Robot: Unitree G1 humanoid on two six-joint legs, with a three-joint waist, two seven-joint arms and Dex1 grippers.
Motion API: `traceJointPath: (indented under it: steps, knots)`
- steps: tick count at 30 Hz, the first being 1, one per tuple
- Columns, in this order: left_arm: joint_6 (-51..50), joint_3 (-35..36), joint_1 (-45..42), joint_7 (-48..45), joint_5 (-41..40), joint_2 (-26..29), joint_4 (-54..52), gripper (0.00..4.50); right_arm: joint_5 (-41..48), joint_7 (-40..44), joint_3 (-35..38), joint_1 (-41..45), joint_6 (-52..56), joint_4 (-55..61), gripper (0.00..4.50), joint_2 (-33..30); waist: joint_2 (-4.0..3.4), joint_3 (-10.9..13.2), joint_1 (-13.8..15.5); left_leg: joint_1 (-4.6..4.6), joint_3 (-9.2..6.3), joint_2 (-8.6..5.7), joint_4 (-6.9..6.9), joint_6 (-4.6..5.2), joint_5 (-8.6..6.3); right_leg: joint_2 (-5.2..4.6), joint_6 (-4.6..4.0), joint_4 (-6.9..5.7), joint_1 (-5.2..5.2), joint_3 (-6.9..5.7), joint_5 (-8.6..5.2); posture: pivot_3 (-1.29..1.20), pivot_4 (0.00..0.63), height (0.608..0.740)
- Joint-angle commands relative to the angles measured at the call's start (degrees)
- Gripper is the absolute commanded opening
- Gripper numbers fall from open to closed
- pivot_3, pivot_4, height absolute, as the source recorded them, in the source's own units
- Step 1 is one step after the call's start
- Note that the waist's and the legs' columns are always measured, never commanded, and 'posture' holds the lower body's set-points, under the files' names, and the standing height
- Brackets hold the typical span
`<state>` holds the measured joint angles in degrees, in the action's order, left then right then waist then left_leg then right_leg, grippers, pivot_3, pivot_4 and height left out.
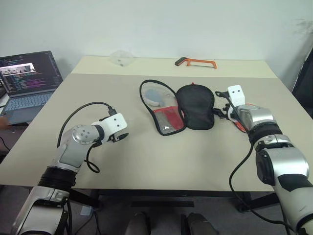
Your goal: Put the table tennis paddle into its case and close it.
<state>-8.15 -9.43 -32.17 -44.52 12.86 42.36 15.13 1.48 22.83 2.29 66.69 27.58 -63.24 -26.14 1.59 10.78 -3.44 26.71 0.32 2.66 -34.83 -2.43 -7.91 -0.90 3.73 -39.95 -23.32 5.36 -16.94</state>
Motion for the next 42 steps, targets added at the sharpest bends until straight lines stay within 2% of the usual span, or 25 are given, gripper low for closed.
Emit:
traceJointPath:
  steps: [1, 4, 9, 15, 24, 31, 34, 42]
  knots:
    - [1.0, 0.7, -2.7, -1.0, -0.9, 0.2, -0.4, 3.67, 1.8, 3.1, 2.5, 0.1, 5.3, 10.0, 4.47, -5.6, -0.02, 0.0, 0.0, 0.00, 0.00, 0.00, 0.00, 0.00, 0.00, 0.00, 0.00, 0.00, 0.00, 0.00, 0.00, 0.00, 0.150, 0.740]
    - [2.3, 2.0, -3.6, -3.3, -3.7, 0.7, -0.3, 3.67, 2.7, 3.2, 4.7, -4.1, 11.9, 18.3, 4.47, -10.8, -0.03, 0.0, 0.4, 0.03, -0.02, 0.00, 0.00, 0.00, 0.00, 0.00, 0.01, 0.02, 0.00, -0.02, 0.00, 0.00, 0.150, 0.740]
    - [2.4, 5.4, -3.5, -11.9, -12.8, 1.9, -3.5, 3.67, 4.7, 5.0, 8.3, -14.8, 21.8, 29.7, 4.47, -17.6, -0.02, 0.0, 0.4, 0.02, -0.02, 0.01, 0.01, 0.00, 0.00, -0.01, 0.00, 0.07, 0.05, -0.03, -0.01, 0.00, 0.150, 0.740]
    - [-1.4, 7.6, -2.4, -21.2, -20.8, 4.9, -7.0, 3.67, 9.5, 10.4, 11.3, -26.8, 32.2, 41.7, 4.47, -22.4, -0.08, 0.0, -0.2, -0.08, 0.07, 0.00, -0.05, 0.01, 0.00, 0.01, 0.02, -0.01, 0.07, 0.14, -0.01, 0.00, 0.150, 0.740]
    - [-2.7, 6.5, -3.3, -21.1, -21.4, 4.4, -7.6, 3.67, 12.7, 9.0, 11.6, -32.0, 36.5, 48.0, 4.47, -19.6, -0.07, 0.0, -0.8, -0.30, 0.07, 0.02, -0.10, 0.19, 0.13, 0.08, 0.15, -0.02, 0.24, 0.23, 0.05, 0.00, 0.150, 0.740]
    - [-3.8, 6.5, -2.8, -19.8, -21.4, 3.8, -9.5, 3.67, 11.2, 3.8, 10.9, -29.5, 33.8, 45.5, 4.47, -15.0, -0.07, 0.0, -0.8, -0.27, 0.10, 0.02, -0.10, 0.20, 0.14, 0.08, 0.15, 0.00, 0.22, 0.26, 0.07, 0.00, 0.150, 0.740]
    - [-4.3, 6.7, -2.5, -19.5, -21.5, 4.0, -10.2, 3.67, 11.5, 2.2, 12.2, -27.9, 33.5, 43.5, 3.88, -13.9, -0.07, 0.0, -0.8, -0.26, 0.10, 0.02, -0.10, 0.20, 0.14, 0.08, 0.15, 0.01, 0.22, 0.26, 0.07, 0.00, 0.150, 0.740]
    - [-4.8, 7.3, -2.0, -18.3, -21.2, 4.5, -10.7, 3.67, 11.1, 0.7, 10.9, -26.0, 31.2, 41.1, 1.09, -13.5, -0.07, 0.0, -1.2, -0.28, 0.11, 0.02, -0.10, 0.20, 0.14, 0.08, 0.14, 0.00, 0.21, 0.27, 0.07, 0.00, 0.150, 0.740]
